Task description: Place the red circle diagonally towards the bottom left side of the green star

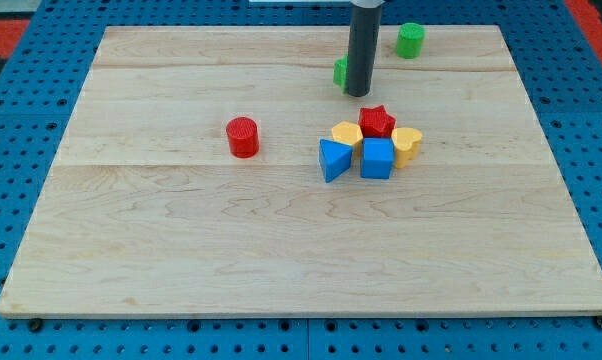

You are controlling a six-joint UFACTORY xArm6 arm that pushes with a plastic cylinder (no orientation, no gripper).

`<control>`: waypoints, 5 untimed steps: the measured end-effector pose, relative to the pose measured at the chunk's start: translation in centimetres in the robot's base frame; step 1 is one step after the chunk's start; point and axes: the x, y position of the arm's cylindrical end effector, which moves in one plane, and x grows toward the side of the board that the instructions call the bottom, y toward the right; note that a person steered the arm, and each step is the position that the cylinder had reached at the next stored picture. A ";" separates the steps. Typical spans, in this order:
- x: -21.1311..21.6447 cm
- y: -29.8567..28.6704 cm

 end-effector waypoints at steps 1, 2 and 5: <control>3.3 -3.8; 6.1 -5.8; 11.9 -15.6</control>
